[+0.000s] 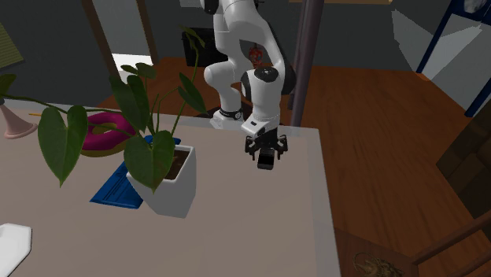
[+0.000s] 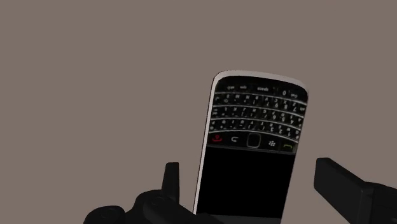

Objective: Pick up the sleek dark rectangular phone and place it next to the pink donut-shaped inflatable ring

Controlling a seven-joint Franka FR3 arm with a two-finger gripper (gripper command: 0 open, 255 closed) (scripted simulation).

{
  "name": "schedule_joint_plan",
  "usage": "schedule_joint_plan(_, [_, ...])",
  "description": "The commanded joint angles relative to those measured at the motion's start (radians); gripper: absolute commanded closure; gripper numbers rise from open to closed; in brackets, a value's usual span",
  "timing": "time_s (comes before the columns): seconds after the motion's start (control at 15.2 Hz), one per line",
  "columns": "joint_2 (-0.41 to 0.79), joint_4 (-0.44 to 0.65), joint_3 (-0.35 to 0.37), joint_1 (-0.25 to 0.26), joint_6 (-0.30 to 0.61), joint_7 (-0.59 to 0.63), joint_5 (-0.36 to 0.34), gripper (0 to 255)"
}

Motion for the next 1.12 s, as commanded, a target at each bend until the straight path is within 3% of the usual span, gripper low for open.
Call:
schedule_joint_plan(0.0, [0.010,-0.008,0.000,0.001,0.018,-0.002,0.004,0])
schedule_joint_plan(0.46, [0.010,-0.008,0.000,0.001,0.018,-0.002,0.004,0])
schedule_joint_plan(0.53, [0.010,-0.008,0.000,0.001,0.018,-0.002,0.004,255])
schedule_joint_plan(1.06, [0.010,-0.007,0.001,0.001,0.018,-0.002,0.004,255])
